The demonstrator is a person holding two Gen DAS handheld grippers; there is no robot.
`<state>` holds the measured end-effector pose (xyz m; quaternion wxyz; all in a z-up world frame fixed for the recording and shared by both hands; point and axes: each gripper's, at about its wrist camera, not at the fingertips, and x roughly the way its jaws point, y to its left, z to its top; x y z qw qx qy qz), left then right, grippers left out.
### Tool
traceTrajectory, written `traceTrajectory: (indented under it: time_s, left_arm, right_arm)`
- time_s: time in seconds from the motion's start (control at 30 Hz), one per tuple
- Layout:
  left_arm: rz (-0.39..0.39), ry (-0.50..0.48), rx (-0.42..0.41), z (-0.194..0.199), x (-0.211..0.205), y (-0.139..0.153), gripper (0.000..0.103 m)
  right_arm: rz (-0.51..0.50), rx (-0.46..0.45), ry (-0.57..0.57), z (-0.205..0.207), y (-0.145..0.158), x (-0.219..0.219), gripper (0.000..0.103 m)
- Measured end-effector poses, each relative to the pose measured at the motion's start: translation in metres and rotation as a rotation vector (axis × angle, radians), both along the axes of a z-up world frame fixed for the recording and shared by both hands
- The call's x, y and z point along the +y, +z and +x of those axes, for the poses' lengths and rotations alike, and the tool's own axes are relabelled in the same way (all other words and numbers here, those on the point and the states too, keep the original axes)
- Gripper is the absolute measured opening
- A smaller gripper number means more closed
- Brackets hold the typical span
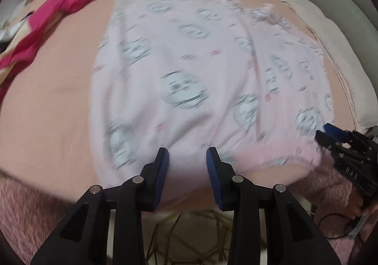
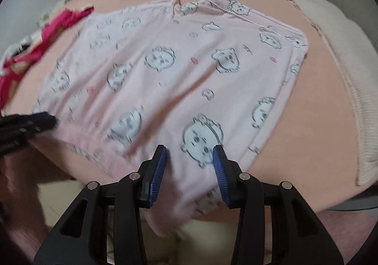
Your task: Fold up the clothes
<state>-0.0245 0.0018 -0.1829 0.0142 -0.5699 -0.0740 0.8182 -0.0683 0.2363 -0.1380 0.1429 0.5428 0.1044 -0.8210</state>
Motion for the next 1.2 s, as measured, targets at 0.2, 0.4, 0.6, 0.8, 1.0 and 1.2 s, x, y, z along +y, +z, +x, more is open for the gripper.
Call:
traceTrajectory:
  time_s: [0.2, 0.4, 0.6, 0.8, 1.0, 1.2]
  left_arm:
    - [0.069, 0.089, 0.004, 0.018, -0.049, 0.009, 0.033]
    - [0.125, 0.049, 0.106, -0.005, -0.054, 0.009, 0.033]
    - [-0.182, 0.031, 0.006, 0.004, -0.053, -0.006, 0.034]
    - [-0.069, -0.015, 0.151, 0.000, -0.053, 0.017, 0.034]
    - [-0.205, -0.179, 0.048, -0.045, -0.013, -0.009, 0.034]
    - [-0.315, -0.166, -0.032, -0.028, -0.029, -0.011, 0.041]
  right_arm:
    - [0.019, -0.009, -0.057, 0.016, -0.005, 0.003, 0.044]
    - [-0.071, -0.006, -0.107, 0.012, -0.011, -0.005, 0.044]
    - [-0.119, 0.015, -0.147, 0.014, -0.014, -0.008, 0.044]
    - [-0.206, 0.134, -0.167, 0.014, 0.005, -0.004, 0.046]
    - [-0.091, 0.114, -0.140, 0.007, -0.006, -0.018, 0.048]
    - [0.070, 0.043, -0.104, 0.012, -0.023, -0.027, 0.054]
